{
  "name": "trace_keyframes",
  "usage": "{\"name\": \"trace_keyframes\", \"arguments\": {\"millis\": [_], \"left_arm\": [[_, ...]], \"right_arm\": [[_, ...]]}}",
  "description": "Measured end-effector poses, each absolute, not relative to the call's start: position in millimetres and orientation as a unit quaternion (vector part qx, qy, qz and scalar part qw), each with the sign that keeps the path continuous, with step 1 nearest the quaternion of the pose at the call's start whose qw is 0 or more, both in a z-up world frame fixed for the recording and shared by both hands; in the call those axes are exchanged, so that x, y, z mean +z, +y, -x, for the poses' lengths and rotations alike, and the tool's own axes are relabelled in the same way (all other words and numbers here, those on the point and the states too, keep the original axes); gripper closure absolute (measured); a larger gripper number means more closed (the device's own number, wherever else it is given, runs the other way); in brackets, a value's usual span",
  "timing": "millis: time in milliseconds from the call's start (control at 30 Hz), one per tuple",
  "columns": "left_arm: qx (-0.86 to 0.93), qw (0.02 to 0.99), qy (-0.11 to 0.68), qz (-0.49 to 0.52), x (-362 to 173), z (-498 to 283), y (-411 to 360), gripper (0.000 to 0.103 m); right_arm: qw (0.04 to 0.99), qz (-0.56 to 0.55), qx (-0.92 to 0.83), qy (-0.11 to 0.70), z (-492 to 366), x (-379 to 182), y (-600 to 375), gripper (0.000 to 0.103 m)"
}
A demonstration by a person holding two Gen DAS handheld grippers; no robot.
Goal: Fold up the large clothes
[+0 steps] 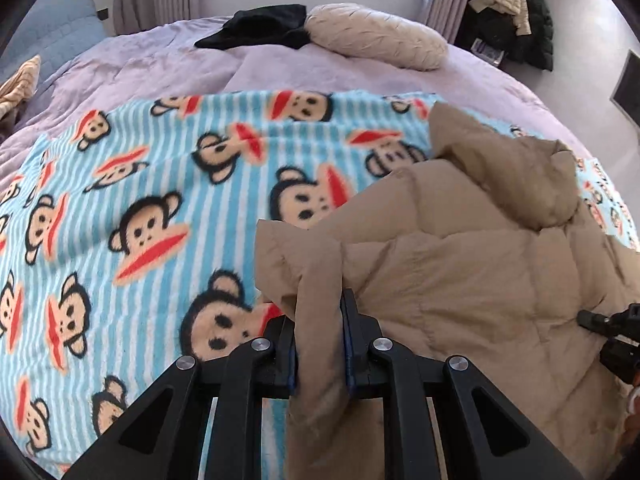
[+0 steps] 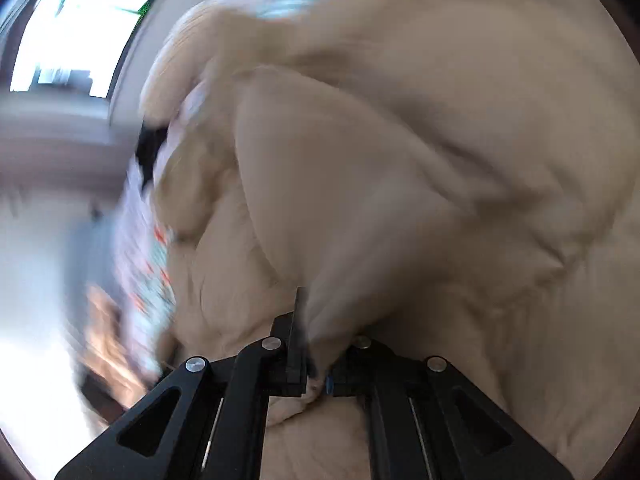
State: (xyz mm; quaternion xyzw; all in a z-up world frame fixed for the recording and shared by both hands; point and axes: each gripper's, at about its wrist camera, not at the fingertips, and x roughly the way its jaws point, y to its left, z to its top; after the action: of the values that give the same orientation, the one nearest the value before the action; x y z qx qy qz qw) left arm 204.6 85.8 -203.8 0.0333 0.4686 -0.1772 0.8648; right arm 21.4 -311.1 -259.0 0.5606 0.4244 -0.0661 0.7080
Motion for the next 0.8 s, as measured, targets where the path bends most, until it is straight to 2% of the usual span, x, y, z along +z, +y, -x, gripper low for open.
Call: {"name": "trace_keyframes", "arguments": {"millis": [133,200,267,300,400,433,500,533,633,667,700,767,800], "left_arm": [[-0.169,0.867,0.465,-0.053,-209.8,-205.2,83.4,0.083],[-0.160,0.868,0.467,-0.054,-210.5,-205.7,84.1,0.074],[-0.142,0.873,0.463,-0.055,-207.3,-205.3,88.3,0.043],[-0.128,0.878,0.458,-0.057,-204.5,-206.2,91.7,0.037],[-0.122,0.881,0.456,-0.032,-193.4,-208.6,109.9,0.035],[-0.118,0.881,0.458,-0.016,-188.2,-209.1,119.5,0.035],[-0.119,0.878,0.463,0.007,-181.4,-206.8,131.6,0.035],[-0.123,0.876,0.466,0.019,-178.3,-204.9,136.8,0.035],[-0.141,0.864,0.484,0.023,-180.9,-199.9,136.7,0.035],[-0.136,0.862,0.488,0.013,-184.6,-198.6,133.0,0.035],[-0.127,0.861,0.492,0.001,-189.3,-199.4,129.6,0.035],[-0.109,0.859,0.500,-0.015,-204.9,-200.2,123.6,0.035],[-0.108,0.858,0.503,-0.015,-211.8,-199.8,121.9,0.035]], "right_arm": [[0.699,-0.573,-0.054,0.425,-14.5,-260.4,-320.1,0.094],[0.706,-0.549,-0.080,0.439,-7.0,-248.5,-325.3,0.090],[0.717,-0.524,-0.123,0.443,5.9,-232.7,-333.0,0.087],[0.727,-0.508,-0.142,0.439,12.5,-221.8,-336.4,0.085],[0.771,-0.438,-0.173,0.429,16.4,-191.2,-341.9,0.085],[0.781,-0.425,-0.170,0.426,14.7,-183.9,-344.7,0.082],[0.791,-0.405,-0.153,0.433,2.4,-178.9,-347.6,0.037],[0.793,-0.398,-0.145,0.437,-5.3,-178.9,-349.2,0.034],[0.802,-0.385,-0.111,0.443,-33.8,-186.4,-357.4,0.038],[0.800,-0.384,-0.104,0.449,-42.5,-191.1,-358.1,0.047],[0.794,-0.389,-0.088,0.459,-55.0,-199.1,-360.6,0.065],[0.786,-0.370,-0.085,0.488,-72.8,-210.4,-354.6,0.090],[0.787,-0.353,-0.094,0.498,-72.1,-212.7,-351.1,0.092]]}}
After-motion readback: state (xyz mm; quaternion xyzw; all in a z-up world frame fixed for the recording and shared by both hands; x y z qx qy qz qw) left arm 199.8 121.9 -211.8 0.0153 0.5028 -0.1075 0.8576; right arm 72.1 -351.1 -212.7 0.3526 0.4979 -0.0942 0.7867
